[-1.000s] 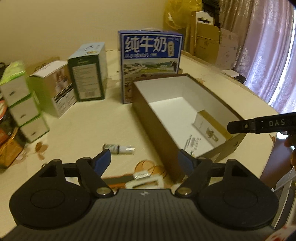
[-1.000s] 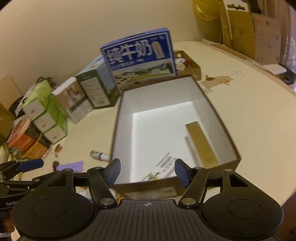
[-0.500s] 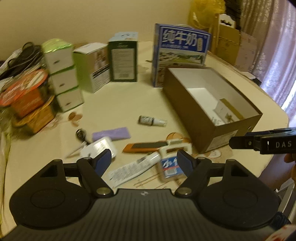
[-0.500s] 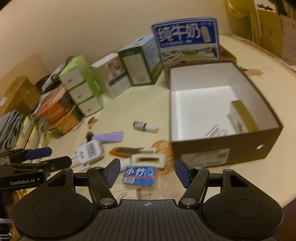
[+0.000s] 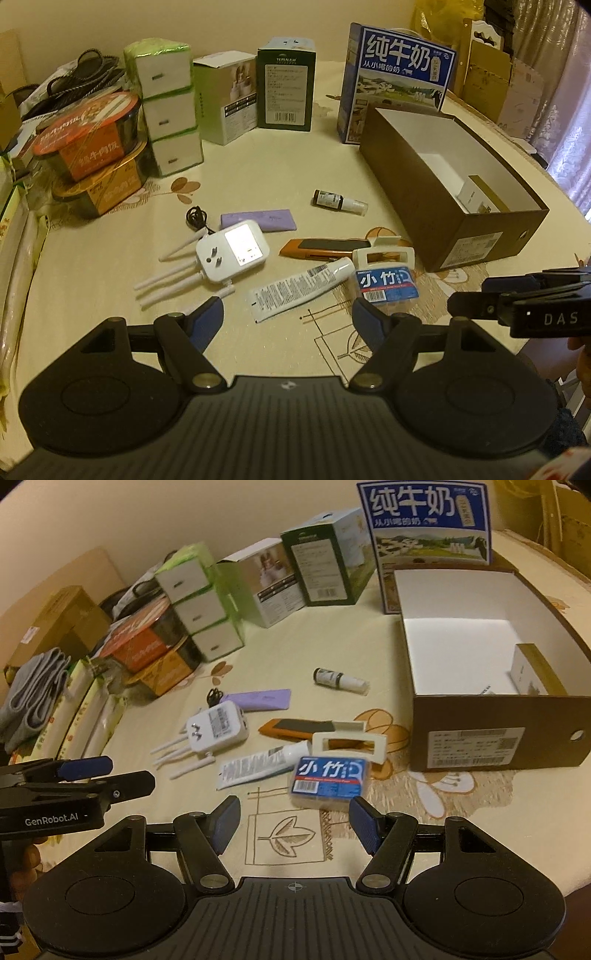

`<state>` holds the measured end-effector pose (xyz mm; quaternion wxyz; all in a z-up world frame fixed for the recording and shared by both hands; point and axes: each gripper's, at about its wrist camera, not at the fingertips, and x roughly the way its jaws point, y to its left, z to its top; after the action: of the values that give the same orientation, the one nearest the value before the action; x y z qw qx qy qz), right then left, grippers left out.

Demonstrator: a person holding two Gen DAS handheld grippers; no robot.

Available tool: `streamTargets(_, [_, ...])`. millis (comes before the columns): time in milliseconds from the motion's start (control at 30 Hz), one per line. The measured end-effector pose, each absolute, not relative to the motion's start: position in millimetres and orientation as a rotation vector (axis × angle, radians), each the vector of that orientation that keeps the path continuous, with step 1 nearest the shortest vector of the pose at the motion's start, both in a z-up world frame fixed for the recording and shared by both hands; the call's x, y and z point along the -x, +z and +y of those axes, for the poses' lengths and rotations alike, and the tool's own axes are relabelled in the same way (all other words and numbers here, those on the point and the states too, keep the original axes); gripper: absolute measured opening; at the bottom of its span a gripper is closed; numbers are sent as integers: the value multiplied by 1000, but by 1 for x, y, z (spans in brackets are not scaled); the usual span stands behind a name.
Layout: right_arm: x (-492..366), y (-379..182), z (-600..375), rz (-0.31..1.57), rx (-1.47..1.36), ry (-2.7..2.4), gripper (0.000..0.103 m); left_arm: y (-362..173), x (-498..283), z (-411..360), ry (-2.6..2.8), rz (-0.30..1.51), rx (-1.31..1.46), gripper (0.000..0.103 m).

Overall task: Organize rigid objects
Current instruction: 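Withdraw both tools from the brown box back over the table, then move the right tool to the blue toothpick case and grasp it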

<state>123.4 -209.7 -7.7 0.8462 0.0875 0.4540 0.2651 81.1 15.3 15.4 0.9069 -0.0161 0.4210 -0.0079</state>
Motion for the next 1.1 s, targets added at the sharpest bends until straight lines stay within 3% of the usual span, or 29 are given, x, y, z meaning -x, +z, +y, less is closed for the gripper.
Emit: streamTargets(1100, [-153,-46,-201,933,-123,585,62,-29,-100,11,-39,913,45,70])
